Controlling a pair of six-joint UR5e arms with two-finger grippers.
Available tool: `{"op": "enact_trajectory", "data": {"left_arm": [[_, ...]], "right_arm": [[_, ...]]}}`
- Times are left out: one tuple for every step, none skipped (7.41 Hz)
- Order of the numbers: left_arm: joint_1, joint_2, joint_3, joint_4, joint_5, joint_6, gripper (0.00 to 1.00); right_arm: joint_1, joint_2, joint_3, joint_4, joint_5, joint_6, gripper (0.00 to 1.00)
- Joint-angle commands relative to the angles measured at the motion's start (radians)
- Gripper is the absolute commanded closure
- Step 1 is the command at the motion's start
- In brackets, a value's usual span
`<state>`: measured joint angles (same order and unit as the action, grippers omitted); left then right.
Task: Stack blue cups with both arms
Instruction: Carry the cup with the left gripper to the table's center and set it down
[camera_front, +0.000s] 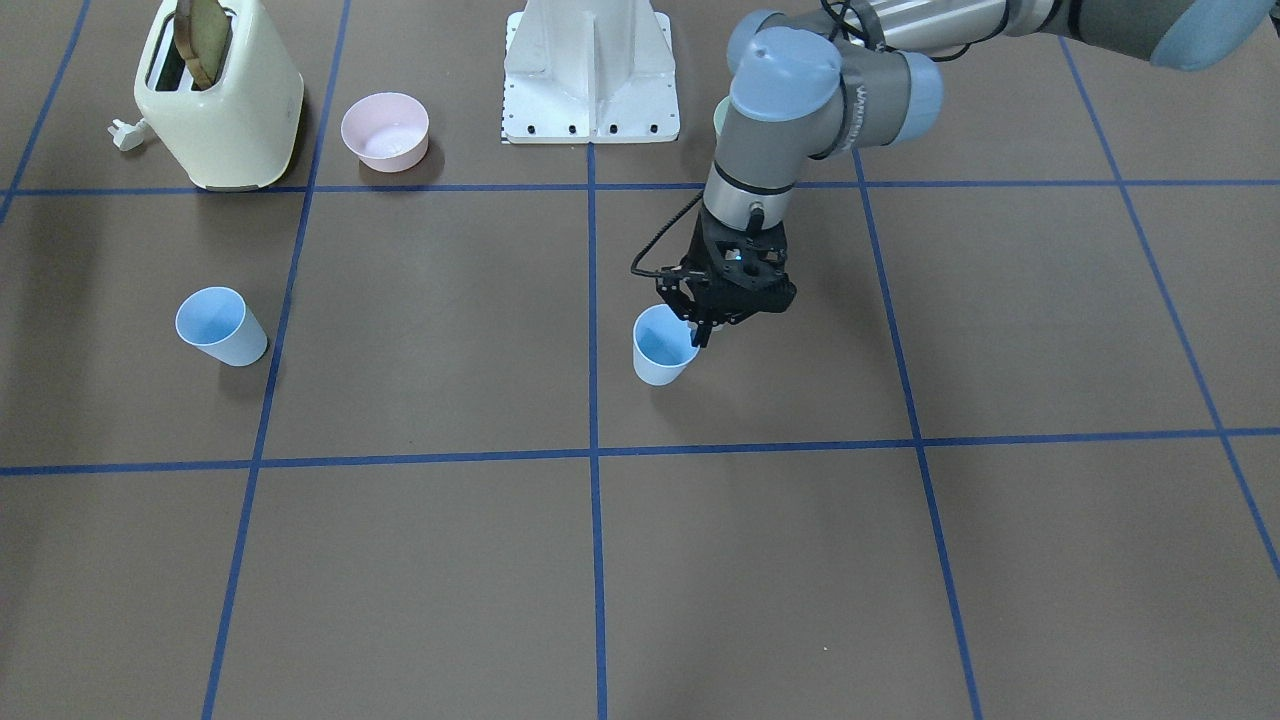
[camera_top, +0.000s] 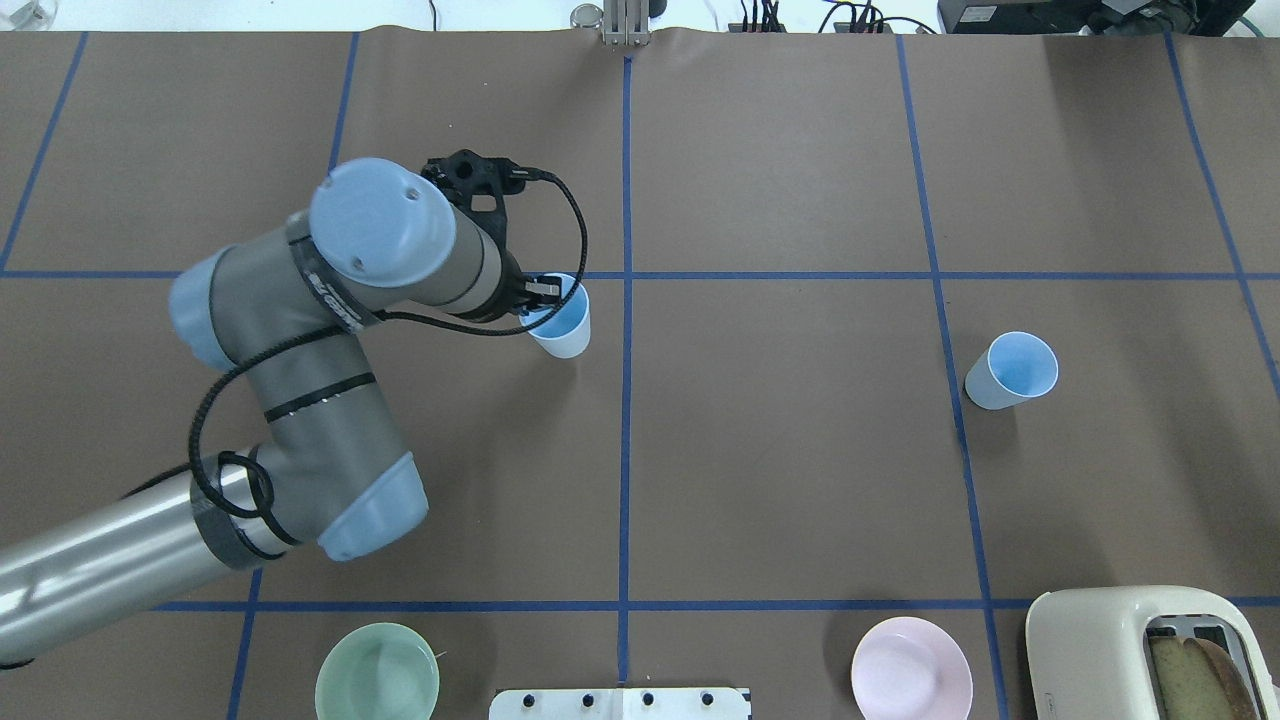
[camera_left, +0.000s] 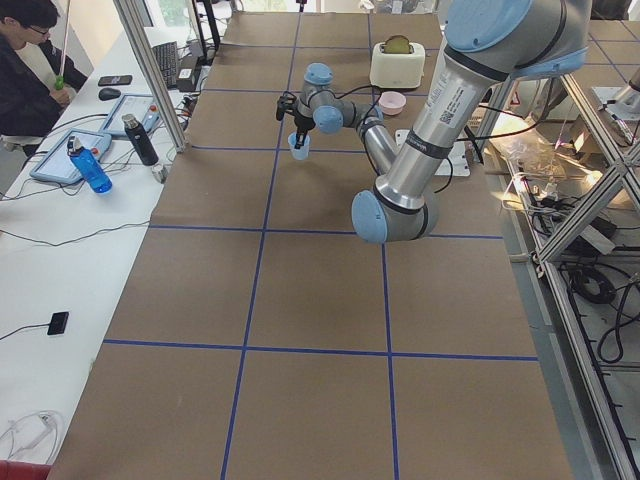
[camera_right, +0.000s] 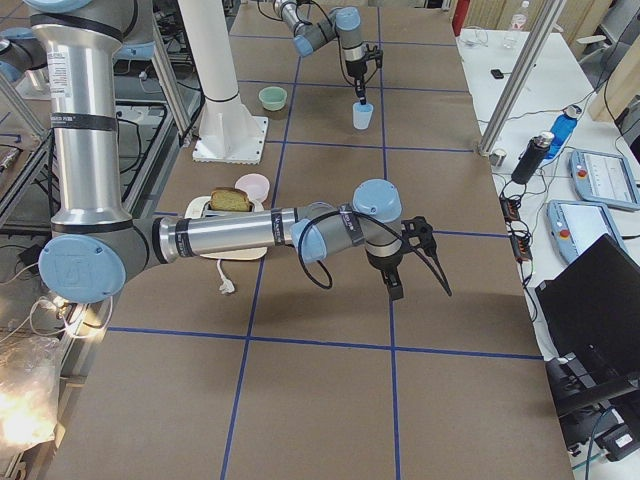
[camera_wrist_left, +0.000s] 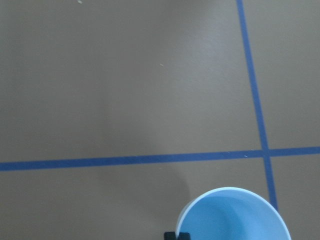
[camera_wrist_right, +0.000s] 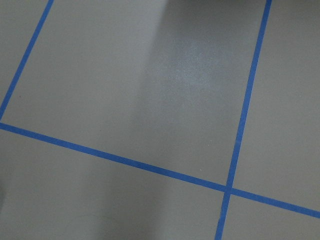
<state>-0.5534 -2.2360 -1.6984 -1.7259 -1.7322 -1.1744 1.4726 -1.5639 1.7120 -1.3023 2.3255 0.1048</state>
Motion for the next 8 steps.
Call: {"op": "enact_trajectory", "data": {"left_arm": [[0.129, -0.071, 0.003, 0.083, 0.127, -0.051, 1.00], [0.150, -0.074, 0.003, 0.092, 0.150, -0.051, 1.00], [0.150, -0.068, 0.005, 0.092, 0.152, -0.048, 1.00], [0.150, -0.065, 0.005, 0.092, 0.152, -0.045, 1.00], [0.150, -0.065, 0.013, 0.092, 0.152, -0.042, 1.00], [0.151, -0.067, 0.020, 0.091, 0.154, -0.042, 1.00], [0.156, -0.070, 0.025, 0.091, 0.154, -0.042, 1.00], [0.156, -0.070, 0.023, 0.089, 0.152, -0.042, 1.00]], "right_arm": [[0.000, 0.001, 0.001, 0.000, 0.000, 0.007, 0.00], [0.000, -0.001, 0.000, 0.000, -0.001, 0.007, 0.00], [0.000, -0.001, 0.001, 0.000, -0.002, 0.009, 0.00], [0.000, -0.001, 0.000, 0.000, -0.002, 0.009, 0.00], [0.000, -0.001, 0.000, 0.000, -0.002, 0.009, 0.00], [0.000, -0.001, 0.000, 0.000, -0.002, 0.009, 0.00], [0.000, -0.001, 0.000, 0.000, -0.002, 0.009, 0.00], [0.000, -0.001, 0.000, 0.000, -0.002, 0.009, 0.00]]}}
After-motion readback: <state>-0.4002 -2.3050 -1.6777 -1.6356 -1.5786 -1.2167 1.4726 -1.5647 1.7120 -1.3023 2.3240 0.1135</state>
